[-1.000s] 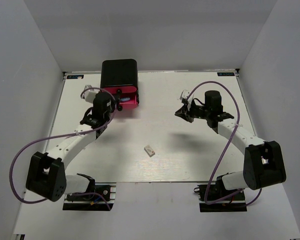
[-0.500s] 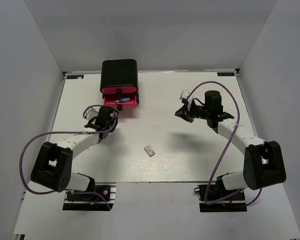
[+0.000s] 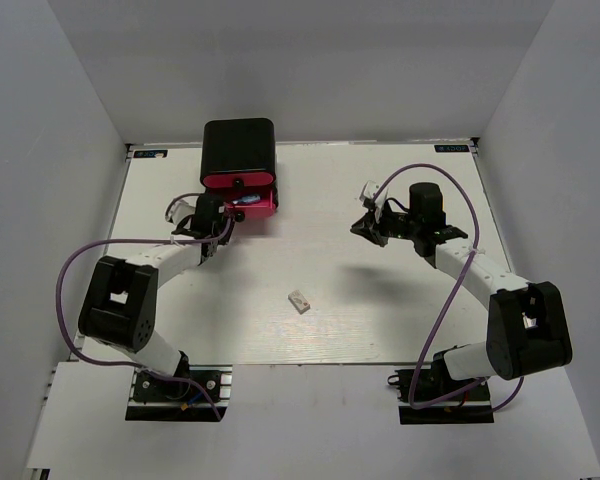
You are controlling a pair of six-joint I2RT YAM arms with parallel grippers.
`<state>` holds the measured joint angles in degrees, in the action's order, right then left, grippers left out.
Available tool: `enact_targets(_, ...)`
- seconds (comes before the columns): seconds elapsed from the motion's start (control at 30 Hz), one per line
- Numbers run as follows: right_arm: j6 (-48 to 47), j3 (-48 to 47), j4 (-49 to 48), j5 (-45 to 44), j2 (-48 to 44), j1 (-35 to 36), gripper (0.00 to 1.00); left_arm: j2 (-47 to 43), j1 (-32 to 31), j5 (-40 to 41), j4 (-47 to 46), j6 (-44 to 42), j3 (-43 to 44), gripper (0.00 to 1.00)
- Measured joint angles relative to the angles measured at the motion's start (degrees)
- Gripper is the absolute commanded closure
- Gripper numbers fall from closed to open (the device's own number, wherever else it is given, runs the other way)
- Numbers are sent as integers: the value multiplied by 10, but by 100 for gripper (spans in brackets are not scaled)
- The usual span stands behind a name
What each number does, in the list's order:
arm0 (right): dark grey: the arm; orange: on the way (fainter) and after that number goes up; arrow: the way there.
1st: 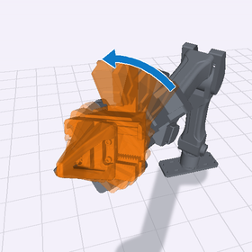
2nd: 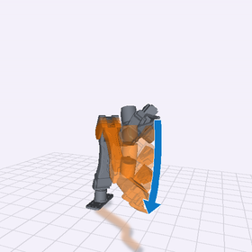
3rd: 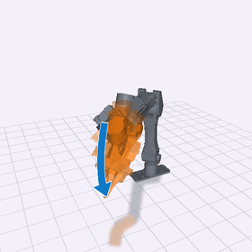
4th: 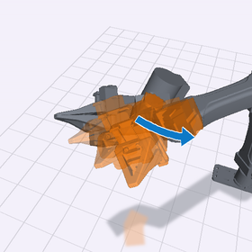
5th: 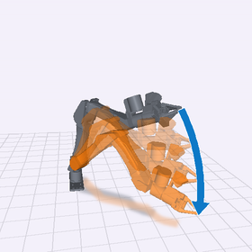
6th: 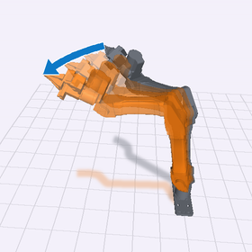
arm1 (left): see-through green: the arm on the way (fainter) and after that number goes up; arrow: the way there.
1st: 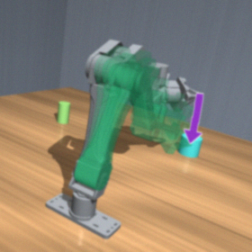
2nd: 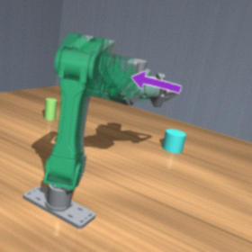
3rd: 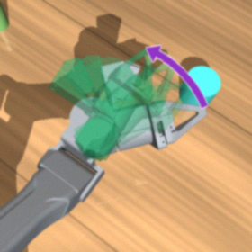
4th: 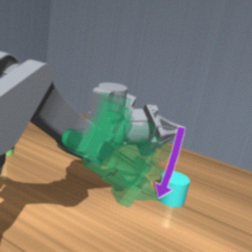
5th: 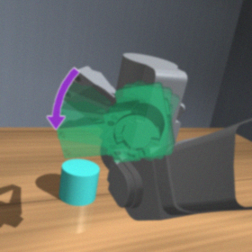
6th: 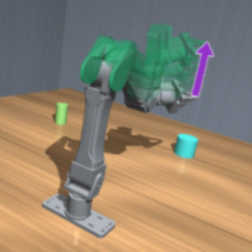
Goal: Sort the stationery into containers
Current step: Close the drawer in the storage box.
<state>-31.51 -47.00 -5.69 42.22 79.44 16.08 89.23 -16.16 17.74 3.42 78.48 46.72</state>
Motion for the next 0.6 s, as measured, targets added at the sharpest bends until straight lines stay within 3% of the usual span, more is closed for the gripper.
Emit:
enact_targets(0.4, 0, 0, 0, 0, 0, -3, 82, 48, 26, -12, -9, 0, 40, 84)
enact_targets(0.6, -2, 0, 0, 0, 0, -3, 82, 70, 34, -23, -15, -2, 59, 64)
